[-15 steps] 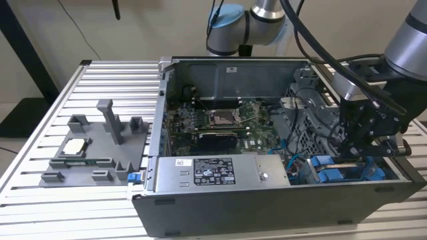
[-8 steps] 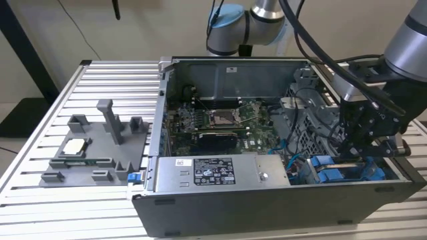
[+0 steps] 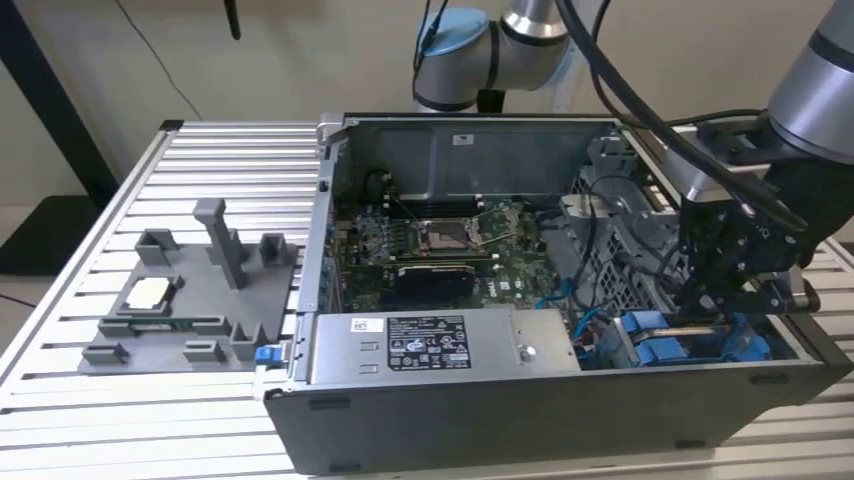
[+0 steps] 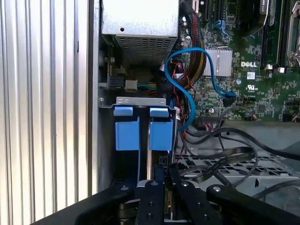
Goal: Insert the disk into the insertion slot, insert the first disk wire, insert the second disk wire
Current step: 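Insert the second disk wire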
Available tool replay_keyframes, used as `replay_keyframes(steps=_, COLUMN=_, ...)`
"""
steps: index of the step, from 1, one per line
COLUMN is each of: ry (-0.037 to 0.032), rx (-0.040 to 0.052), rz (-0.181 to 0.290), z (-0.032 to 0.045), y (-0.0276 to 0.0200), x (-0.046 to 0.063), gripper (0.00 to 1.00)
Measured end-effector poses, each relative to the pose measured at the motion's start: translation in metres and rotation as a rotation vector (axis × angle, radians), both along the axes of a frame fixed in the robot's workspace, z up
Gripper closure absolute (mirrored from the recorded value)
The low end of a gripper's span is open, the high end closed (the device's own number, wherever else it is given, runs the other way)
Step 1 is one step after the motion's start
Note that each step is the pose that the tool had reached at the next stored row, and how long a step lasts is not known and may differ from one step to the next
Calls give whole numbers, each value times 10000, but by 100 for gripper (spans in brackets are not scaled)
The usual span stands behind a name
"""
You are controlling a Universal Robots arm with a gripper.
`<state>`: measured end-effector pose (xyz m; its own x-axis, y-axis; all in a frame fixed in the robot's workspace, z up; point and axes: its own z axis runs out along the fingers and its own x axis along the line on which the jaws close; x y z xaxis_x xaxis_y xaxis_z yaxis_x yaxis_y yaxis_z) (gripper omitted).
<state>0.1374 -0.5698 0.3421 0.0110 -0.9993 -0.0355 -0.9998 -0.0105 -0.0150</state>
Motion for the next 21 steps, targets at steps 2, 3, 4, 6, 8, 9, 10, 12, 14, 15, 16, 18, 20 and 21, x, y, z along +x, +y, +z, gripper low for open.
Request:
replay_keyframes(steps=2, ry=1, rx=-1, rz=-51, z=4, y=1, x=0, gripper=84)
replay_keyframes(steps=3, ry=1, rx=-2, rz=-74, z=7, y=2, x=0, gripper=84)
replay_keyframes(steps=4, ry=1, rx=-2, rz=-97, z=9, y=3, x=0, gripper=84)
replay_keyframes(steps=6, ry=1, rx=-4, rz=-141, z=16, y=8, x=0, gripper=84)
replay_keyframes(steps=8, ry=0, rx=-5, rz=-176, z=21, y=12, x=0, gripper=84)
replay_keyframes(steps=9, ry=1, rx=-3, rz=-188, z=20, y=12, x=0, gripper=84)
replay_keyframes(steps=10, ry=1, rx=-2, rz=-197, z=20, y=12, x=0, gripper=84)
replay_keyframes(steps=12, ry=0, rx=-2, rz=-221, z=17, y=14, x=2, gripper=84)
replay_keyframes(steps=14, ry=1, rx=-3, rz=-251, z=16, y=15, x=3, gripper=84)
replay_keyframes(steps=15, ry=1, rx=0, rz=-266, z=15, y=16, x=3, gripper=84)
replay_keyframes(steps=16, ry=1, rx=2, rz=-282, z=14, y=18, x=3, gripper=84)
replay_keyframes(steps=18, ry=1, rx=4, rz=-318, z=8, y=20, x=3, gripper=84)
replay_keyframes(steps=20, ry=1, rx=3, rz=-354, z=2, y=22, x=4, gripper=84)
replay_keyframes(steps=21, ry=1, rx=2, rz=-373, z=-4, y=23, x=4, gripper=84)
